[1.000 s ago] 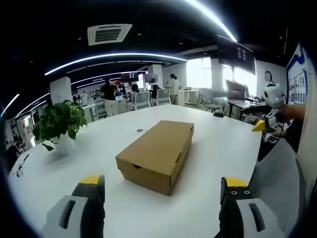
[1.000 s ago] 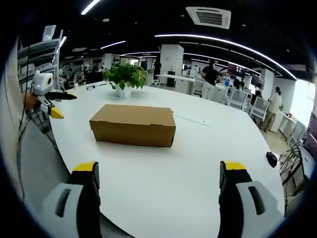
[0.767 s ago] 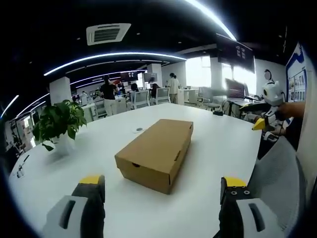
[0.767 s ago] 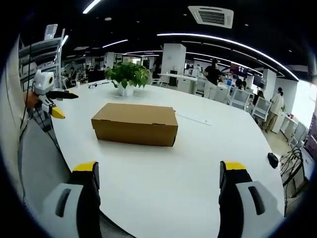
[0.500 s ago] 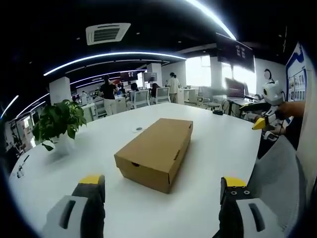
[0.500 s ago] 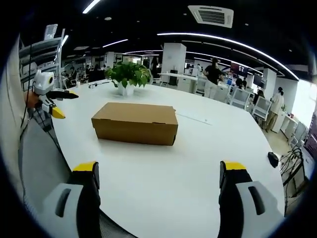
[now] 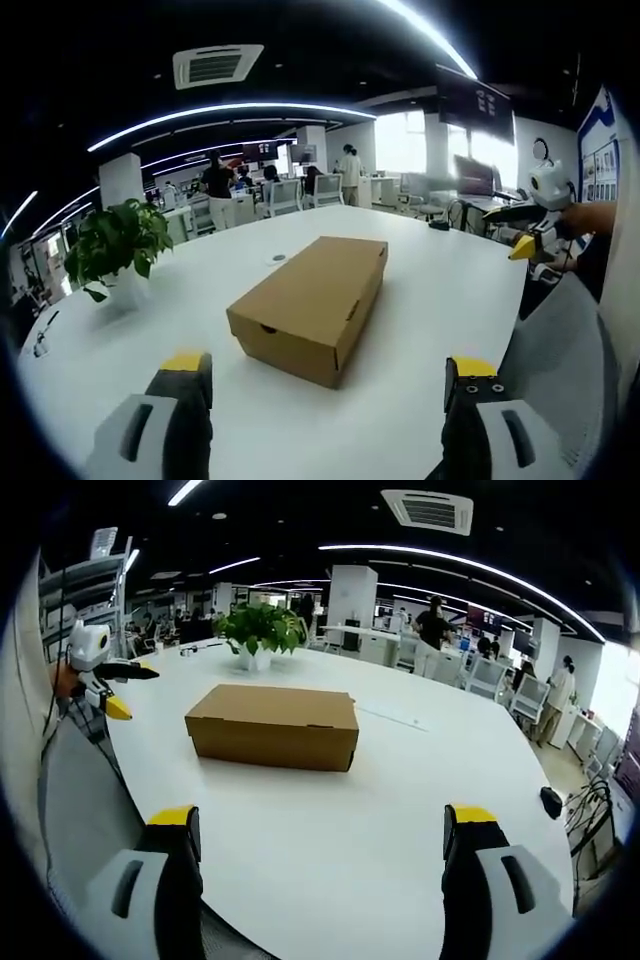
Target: Operate the shoe box by opening the lid, removing the specified soft item, and placing it in the target area until the item is outside and the box remains undamaged.
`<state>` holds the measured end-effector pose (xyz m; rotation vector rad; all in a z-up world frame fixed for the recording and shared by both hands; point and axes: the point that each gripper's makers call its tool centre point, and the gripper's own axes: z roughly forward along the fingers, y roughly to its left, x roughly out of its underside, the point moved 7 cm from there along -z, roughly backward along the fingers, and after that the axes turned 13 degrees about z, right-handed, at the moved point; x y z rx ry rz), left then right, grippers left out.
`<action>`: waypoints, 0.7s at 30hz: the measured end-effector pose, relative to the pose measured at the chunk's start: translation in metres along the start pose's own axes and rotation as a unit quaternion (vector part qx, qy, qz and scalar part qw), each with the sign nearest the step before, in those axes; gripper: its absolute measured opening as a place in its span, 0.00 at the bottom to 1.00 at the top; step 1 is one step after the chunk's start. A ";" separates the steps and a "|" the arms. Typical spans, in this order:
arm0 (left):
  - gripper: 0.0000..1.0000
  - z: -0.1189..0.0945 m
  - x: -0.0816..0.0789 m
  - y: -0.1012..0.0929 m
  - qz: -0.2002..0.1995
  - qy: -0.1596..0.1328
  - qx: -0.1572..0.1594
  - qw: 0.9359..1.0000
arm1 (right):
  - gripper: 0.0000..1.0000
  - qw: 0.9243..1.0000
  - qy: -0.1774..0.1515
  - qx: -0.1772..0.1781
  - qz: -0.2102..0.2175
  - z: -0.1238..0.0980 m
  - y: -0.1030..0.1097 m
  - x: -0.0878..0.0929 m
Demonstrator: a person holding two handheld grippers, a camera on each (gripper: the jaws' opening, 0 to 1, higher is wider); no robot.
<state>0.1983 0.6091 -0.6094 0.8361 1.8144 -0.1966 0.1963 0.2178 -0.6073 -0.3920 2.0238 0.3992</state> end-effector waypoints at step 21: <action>0.98 0.003 0.006 -0.004 -0.006 0.015 -0.006 1.000 | 0.96 1.000 0.017 -0.023 -0.009 0.005 0.003 0.000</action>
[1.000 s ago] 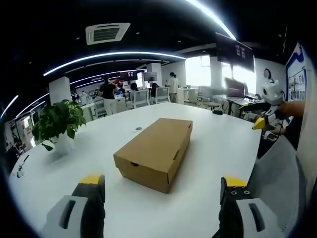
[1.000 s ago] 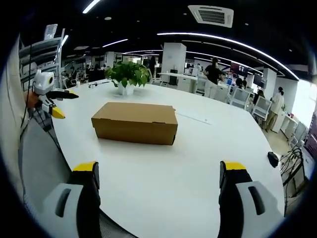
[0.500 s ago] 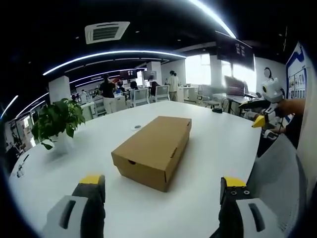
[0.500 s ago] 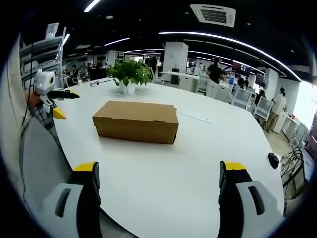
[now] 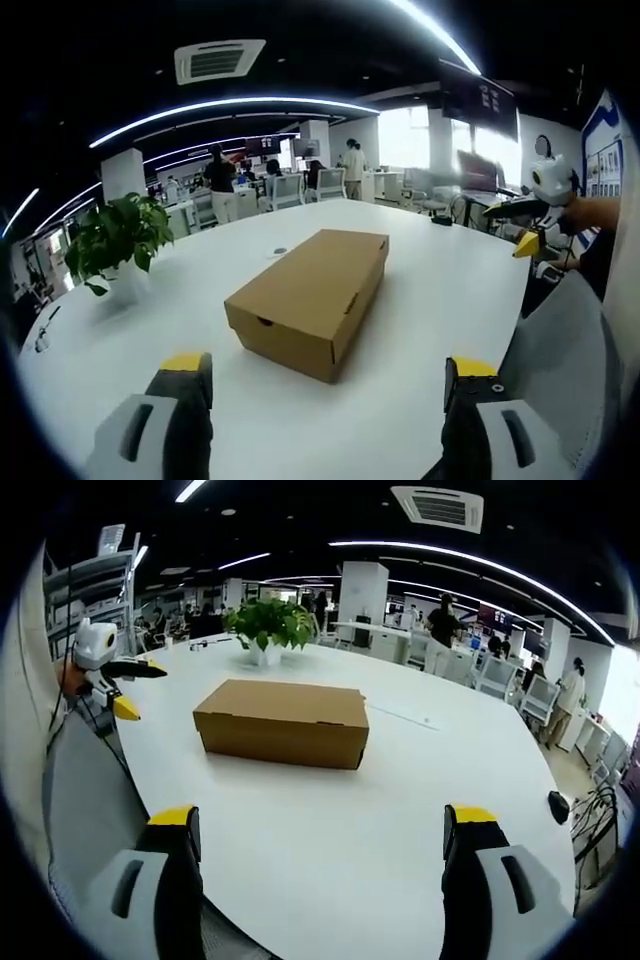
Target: Operate the shoe box by opening the lid, removing the specified soft item, and placing it in the target area until the item is outside and the box remains undamaged.
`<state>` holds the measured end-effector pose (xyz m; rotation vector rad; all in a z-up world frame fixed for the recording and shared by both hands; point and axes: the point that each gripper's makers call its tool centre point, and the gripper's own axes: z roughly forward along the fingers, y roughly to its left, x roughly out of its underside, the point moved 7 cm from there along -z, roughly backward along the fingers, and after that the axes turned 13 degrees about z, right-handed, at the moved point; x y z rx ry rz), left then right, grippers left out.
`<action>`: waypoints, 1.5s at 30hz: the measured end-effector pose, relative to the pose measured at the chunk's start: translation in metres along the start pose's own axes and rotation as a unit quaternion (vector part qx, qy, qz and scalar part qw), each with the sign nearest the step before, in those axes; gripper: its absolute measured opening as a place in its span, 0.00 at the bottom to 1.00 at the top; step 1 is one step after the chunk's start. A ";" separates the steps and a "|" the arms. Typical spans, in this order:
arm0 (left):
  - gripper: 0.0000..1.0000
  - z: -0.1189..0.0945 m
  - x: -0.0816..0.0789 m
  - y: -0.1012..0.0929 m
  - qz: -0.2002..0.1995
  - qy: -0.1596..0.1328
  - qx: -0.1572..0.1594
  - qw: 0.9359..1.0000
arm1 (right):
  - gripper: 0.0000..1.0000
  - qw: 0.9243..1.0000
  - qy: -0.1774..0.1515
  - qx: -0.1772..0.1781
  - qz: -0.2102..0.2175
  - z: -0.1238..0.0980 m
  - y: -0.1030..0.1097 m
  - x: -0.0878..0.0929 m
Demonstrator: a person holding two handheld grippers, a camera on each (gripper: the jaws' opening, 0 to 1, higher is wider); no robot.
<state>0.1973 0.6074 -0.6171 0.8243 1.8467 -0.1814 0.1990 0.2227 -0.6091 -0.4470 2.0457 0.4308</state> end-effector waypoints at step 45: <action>0.90 0.024 0.000 -0.011 0.000 0.048 -0.057 0.997 | 0.89 0.990 0.069 -0.109 -0.051 0.040 -0.041 -0.013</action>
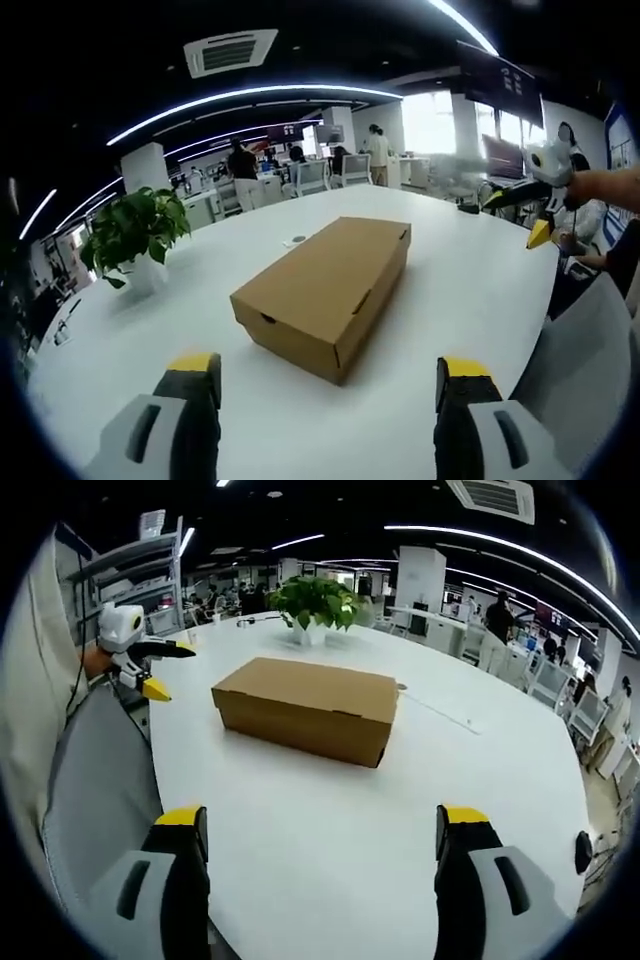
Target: Operate the shoe box by opening the lid, removing the specified soft item, and placing it in the target area until the item is outside and the box remains undamaged.
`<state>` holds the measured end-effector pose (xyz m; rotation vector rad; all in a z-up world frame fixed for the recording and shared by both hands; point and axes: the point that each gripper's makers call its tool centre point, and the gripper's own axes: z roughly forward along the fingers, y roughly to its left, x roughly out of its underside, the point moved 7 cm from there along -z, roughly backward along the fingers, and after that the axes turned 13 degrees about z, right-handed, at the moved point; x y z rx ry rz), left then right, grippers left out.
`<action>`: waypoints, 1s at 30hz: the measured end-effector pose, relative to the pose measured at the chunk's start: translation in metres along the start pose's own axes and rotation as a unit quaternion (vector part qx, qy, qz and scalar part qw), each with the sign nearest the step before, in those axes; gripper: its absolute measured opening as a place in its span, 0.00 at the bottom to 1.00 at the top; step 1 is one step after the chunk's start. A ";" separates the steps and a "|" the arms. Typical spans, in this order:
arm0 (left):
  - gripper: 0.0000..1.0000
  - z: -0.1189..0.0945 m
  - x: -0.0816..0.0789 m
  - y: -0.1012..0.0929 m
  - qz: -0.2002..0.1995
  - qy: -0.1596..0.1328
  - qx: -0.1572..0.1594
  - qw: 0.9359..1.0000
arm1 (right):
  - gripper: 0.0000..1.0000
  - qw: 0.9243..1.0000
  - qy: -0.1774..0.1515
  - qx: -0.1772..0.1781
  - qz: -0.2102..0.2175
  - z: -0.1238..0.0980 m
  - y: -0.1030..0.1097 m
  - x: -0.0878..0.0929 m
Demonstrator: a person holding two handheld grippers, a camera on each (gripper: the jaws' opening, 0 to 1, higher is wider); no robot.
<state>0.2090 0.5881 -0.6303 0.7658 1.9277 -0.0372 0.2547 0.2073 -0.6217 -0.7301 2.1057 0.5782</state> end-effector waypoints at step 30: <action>0.80 0.030 0.007 -0.017 -0.021 0.037 -0.037 0.998 | 0.78 0.997 0.032 -0.047 -0.057 0.068 -0.042 -0.023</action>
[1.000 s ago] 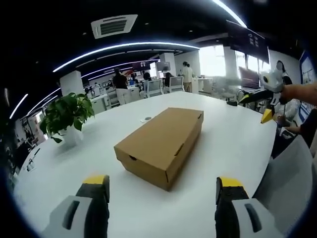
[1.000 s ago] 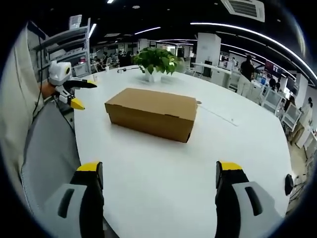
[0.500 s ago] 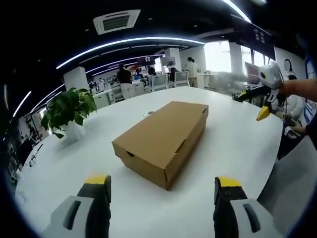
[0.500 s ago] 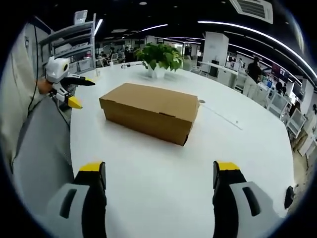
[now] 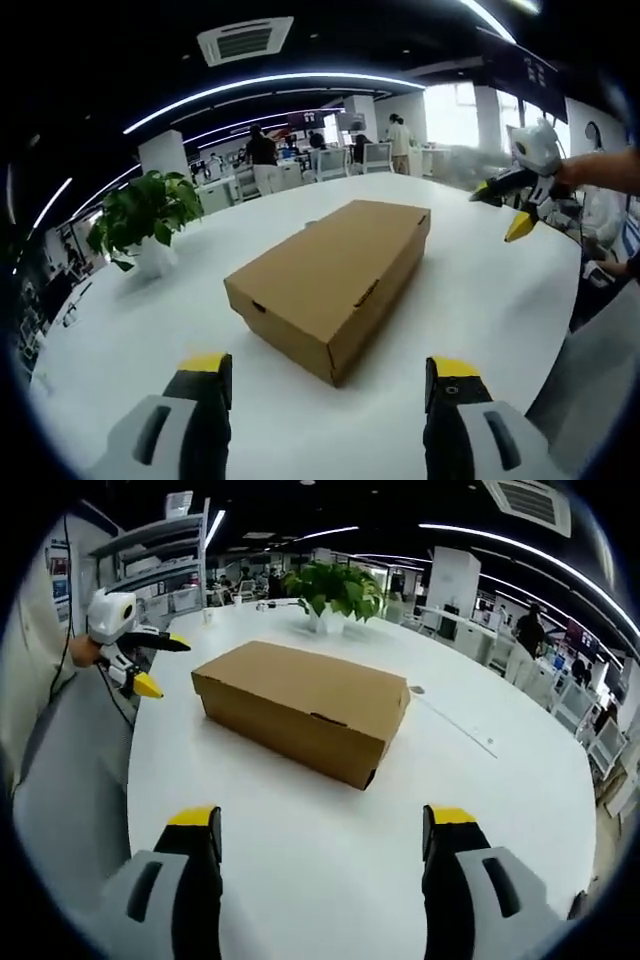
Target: Operate the shoe box by opening the lid, removing the specified soft item, and placing it in the target area until the item is outside and the box remains undamaged.
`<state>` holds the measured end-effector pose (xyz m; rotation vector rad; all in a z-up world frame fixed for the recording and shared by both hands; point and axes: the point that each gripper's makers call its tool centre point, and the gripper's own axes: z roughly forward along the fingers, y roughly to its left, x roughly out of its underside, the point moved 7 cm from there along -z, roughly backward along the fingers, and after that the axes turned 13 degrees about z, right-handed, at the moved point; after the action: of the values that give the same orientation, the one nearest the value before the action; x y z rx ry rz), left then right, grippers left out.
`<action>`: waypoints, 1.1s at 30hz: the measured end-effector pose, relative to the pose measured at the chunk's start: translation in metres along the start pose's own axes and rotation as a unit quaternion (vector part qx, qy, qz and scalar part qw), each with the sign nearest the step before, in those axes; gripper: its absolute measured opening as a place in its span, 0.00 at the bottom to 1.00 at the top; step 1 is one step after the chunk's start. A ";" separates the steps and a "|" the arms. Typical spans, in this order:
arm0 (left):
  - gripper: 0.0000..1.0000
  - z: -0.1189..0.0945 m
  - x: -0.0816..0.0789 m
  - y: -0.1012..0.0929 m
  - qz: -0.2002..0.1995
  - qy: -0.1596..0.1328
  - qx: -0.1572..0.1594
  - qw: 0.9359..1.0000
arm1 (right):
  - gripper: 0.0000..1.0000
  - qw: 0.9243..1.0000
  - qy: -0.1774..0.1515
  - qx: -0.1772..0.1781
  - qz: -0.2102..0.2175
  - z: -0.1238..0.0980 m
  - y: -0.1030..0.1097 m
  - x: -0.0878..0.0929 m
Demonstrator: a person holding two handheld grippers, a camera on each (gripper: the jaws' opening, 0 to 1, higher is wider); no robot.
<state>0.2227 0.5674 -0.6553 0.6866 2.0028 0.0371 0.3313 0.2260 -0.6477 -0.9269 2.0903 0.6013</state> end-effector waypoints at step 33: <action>0.73 0.043 -0.007 0.003 -0.029 0.004 -0.027 0.999 | 0.60 0.999 0.023 -0.038 -0.026 0.074 -0.038 -0.027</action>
<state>0.2617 0.5560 -0.6710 0.5954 2.0203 0.0587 0.4060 0.2627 -0.6748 -1.0440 2.0892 0.6422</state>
